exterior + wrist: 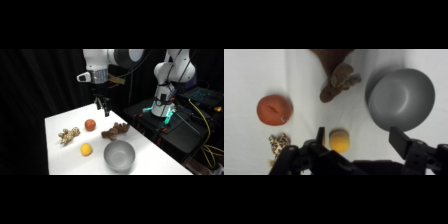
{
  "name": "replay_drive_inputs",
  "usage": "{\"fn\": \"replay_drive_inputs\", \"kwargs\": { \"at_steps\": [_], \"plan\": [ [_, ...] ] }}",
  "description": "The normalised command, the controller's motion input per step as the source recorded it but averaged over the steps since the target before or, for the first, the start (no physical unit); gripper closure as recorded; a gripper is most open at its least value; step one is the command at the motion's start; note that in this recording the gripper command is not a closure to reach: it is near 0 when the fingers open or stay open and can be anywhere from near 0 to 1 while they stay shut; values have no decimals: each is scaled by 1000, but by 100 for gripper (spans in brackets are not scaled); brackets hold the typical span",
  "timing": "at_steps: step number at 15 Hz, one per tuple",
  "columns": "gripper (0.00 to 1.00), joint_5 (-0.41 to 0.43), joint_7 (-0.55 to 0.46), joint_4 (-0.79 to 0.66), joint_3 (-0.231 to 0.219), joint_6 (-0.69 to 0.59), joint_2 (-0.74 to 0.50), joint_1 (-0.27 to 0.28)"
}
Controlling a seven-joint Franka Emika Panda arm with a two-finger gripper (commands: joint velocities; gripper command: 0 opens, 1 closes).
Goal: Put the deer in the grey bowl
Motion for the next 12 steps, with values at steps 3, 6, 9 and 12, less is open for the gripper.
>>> {"fn": "replay_drive_inputs", "kwargs": {
  "at_steps": [3,6,9,12],
  "plan": [
    [0,18,6,-19,6,1,-8,-19],
    [0,-4,66,-171,-14,89,-113,-31],
    [0,0,78,-340,-30,170,-222,-44],
    [0,-20,106,-489,-30,370,-223,-42]
  ]
}}
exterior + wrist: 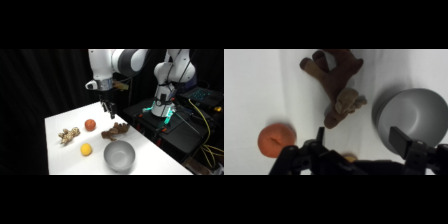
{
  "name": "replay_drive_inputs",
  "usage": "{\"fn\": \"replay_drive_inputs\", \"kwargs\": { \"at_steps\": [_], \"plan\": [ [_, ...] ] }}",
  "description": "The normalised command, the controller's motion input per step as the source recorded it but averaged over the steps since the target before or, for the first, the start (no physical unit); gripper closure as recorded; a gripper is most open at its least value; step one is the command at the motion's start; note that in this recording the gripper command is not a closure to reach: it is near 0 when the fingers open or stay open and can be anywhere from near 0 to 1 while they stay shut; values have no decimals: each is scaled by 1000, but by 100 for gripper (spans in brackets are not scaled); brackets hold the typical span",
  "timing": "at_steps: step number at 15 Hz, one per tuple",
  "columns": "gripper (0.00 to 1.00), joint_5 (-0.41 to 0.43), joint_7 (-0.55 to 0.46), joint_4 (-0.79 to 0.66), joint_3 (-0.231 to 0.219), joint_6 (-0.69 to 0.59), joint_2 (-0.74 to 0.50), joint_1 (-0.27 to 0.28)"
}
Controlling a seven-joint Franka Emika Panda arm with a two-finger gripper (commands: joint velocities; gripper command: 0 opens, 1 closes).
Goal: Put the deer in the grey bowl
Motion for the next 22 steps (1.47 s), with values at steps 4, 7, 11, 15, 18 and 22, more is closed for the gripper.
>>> {"fn": "replay_drive_inputs", "kwargs": {
  "at_steps": [4,7,11,15,18,22],
  "plan": [
    [0,107,19,-462,-16,498,-31,-33],
    [0,295,-137,-294,18,545,170,-35],
    [0,381,-208,-46,93,454,350,-83],
    [100,145,-25,125,118,310,361,-85],
    [100,45,57,152,100,112,163,-81],
    [55,-18,53,75,48,-39,-85,-70]
  ]
}}
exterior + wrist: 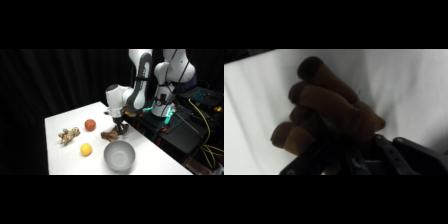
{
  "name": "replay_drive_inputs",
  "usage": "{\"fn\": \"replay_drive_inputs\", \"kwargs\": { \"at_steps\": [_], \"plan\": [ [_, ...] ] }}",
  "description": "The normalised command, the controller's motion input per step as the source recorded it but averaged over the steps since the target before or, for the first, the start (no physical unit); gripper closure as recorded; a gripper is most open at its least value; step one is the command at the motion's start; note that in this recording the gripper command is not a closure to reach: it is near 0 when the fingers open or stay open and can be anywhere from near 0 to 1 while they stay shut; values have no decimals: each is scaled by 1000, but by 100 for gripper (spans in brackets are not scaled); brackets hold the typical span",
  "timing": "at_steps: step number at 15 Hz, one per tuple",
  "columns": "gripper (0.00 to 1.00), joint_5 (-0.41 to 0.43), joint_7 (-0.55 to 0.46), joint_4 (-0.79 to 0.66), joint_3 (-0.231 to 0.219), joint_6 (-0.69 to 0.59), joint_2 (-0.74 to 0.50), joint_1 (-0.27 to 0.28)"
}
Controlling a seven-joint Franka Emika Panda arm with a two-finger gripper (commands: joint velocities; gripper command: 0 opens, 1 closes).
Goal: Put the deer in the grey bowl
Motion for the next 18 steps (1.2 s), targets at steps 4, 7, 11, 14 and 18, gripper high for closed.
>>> {"fn": "replay_drive_inputs", "kwargs": {
  "at_steps": [4,7,11,14,18],
  "plan": [
    [40,-191,131,2,-95,-427,-466,8],
    [39,-353,227,-18,-164,-636,-725,61],
    [39,-304,245,43,-24,-498,-596,58],
    [39,31,70,101,144,-225,-323,100],
    [38,191,11,148,176,-104,-142,159]
  ]
}}
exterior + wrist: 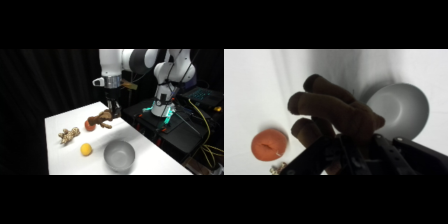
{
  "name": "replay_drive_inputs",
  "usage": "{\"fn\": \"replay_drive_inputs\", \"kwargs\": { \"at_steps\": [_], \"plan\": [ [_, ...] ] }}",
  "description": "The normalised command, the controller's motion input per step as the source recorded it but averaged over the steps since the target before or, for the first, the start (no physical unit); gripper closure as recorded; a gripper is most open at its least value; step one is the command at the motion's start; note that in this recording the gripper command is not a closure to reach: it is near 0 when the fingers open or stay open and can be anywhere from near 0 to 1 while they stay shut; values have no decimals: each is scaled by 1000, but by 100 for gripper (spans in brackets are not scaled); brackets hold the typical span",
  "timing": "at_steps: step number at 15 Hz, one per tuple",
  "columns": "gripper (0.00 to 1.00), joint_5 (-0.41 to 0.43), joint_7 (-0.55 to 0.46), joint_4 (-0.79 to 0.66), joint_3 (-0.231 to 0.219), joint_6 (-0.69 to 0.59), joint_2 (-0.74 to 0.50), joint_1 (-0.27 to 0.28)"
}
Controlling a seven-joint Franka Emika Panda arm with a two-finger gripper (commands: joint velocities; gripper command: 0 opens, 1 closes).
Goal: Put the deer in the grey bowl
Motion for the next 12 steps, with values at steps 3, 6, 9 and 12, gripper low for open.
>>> {"fn": "replay_drive_inputs", "kwargs": {
  "at_steps": [3,6,9,12],
  "plan": [
    [38,153,8,187,146,35,14,144],
    [39,79,-3,188,97,258,207,94],
    [39,102,-67,174,56,454,430,61],
    [41,81,-33,195,50,387,510,57]
  ]
}}
